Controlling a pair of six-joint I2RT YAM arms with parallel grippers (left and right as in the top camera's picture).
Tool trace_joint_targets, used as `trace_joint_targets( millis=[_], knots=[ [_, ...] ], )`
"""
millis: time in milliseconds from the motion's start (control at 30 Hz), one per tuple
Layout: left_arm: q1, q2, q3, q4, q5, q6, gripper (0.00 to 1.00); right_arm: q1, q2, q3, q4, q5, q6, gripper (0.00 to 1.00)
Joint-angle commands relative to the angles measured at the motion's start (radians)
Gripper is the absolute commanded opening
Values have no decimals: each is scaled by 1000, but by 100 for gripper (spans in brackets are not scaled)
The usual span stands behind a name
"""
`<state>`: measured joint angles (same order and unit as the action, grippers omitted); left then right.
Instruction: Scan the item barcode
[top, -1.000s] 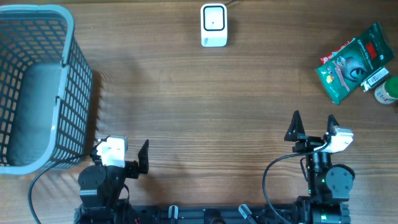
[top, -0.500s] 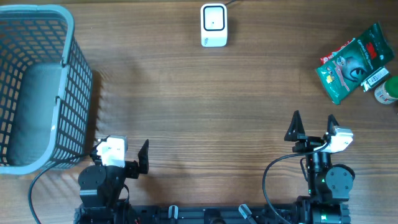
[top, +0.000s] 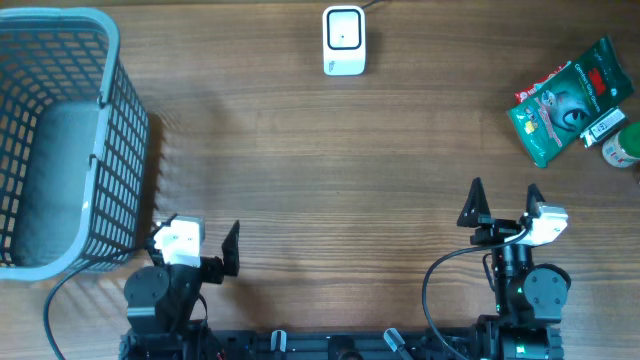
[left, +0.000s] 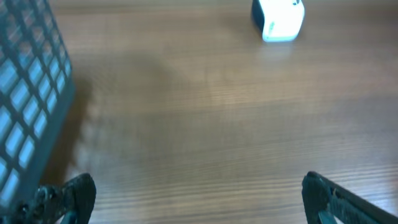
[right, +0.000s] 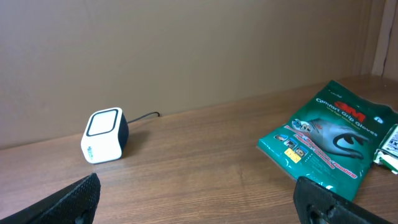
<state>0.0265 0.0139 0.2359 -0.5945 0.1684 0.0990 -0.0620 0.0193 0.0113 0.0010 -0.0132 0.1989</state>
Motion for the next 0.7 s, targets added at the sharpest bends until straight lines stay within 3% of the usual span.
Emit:
trace_joint_targets(
  millis=[0,267,667],
  knots=[
    [4,-7,-13,88,24,1,100,-2,-14,-5,6,21,-15,100],
    [-9,-6,-226,531,24,-68,100,-2,-14,-5,6,21,-16,100],
    [-9,22,-230,527,-37,-108,100,-2,-14,-5,6,21,-15,100]
  ],
)
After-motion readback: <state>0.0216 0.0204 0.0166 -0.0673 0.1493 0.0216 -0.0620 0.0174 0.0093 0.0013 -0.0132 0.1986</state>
